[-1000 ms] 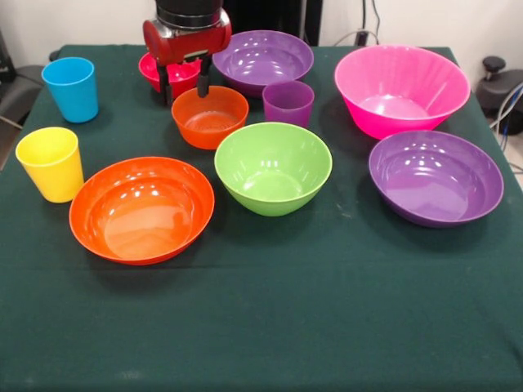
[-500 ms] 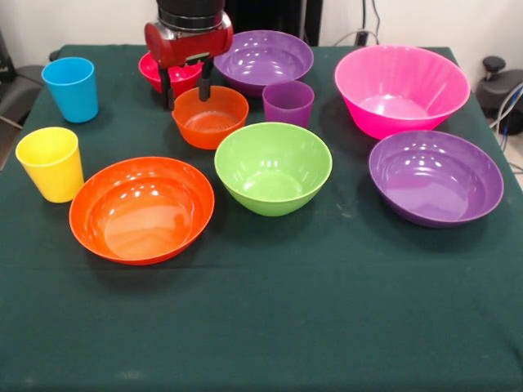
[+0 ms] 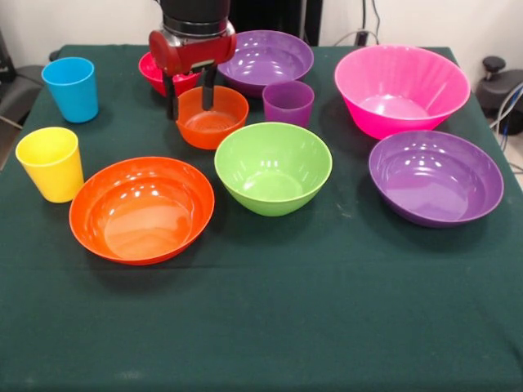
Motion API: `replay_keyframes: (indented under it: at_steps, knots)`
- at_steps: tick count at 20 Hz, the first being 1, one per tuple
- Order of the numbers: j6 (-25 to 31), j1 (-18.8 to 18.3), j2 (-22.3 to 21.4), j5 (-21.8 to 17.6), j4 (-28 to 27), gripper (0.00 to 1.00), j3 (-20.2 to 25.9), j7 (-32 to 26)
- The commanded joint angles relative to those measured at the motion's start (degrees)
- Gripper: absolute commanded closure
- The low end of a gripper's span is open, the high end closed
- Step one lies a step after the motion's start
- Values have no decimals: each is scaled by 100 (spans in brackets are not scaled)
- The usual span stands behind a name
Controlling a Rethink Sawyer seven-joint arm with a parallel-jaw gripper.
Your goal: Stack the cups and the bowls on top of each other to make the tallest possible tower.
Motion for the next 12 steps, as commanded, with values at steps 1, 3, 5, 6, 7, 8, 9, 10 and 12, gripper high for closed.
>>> replay_keyframes:
  at_steps: [1, 3, 5, 6, 7, 8, 9, 10, 12]
  knots:
    - [-225, 205, 506, -521, -360, 0, 121, -970]
    - [-217, 190, 551, -529, -395, 0, 134, -1007]
    - [-216, 169, 604, -541, -438, 0, 144, -1058]
    - [-219, 158, 602, -540, -454, 0, 161, -1085]
    - [-218, 154, 594, -549, -460, 0, 168, -1109]
    - [-206, 154, 582, -548, -478, 0, 179, -1136]
    - [-216, 134, 595, -562, -504, 0, 189, -1177]
    - [-186, 119, 628, -555, -549, 0, 207, -1246]
    - [-141, 80, 713, -548, -637, 0, 238, -1372]
